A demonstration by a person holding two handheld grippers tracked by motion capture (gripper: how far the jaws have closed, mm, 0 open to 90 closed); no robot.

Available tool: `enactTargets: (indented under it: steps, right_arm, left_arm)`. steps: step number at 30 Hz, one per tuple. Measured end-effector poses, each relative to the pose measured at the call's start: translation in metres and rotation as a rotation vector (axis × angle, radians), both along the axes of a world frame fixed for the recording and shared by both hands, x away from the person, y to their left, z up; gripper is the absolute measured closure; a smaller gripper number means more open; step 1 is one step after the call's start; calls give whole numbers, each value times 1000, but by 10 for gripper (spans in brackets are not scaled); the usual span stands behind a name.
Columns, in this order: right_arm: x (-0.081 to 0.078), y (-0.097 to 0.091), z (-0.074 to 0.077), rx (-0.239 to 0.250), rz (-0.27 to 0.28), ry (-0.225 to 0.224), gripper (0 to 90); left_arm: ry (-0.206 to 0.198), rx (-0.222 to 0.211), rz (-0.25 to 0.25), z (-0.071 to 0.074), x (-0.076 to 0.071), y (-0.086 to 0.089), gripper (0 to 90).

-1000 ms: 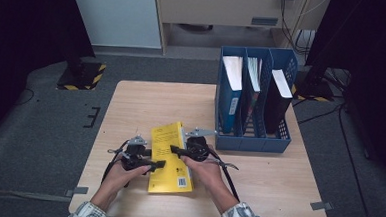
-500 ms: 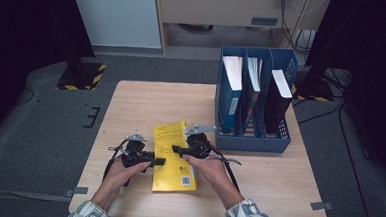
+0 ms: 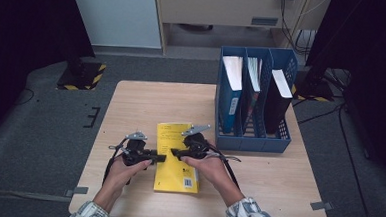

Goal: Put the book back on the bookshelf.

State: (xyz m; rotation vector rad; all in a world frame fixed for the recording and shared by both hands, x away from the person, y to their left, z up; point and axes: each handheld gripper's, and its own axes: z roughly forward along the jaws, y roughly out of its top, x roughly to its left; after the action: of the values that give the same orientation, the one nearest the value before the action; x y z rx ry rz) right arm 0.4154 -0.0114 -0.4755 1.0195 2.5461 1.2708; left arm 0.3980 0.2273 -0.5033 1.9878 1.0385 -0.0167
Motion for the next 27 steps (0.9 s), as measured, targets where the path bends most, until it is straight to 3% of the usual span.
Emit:
enactTargets:
  steps: [3,14,21,27]
  right_arm:
    - [2,-1,2,9,-2,-25,456]
    - [9,-1,13,67,-11,-73,559]
    - [22,1,23,131,-23,-104,644]
    - [31,3,35,146,-25,-150,665]
  left_arm:
    - [-19,3,8,4,0,1,626]
    - [-113,77,23,24,6,-1,658]
    - [-181,127,47,40,17,-3,665]
    - [-233,176,66,56,26,-3,672]
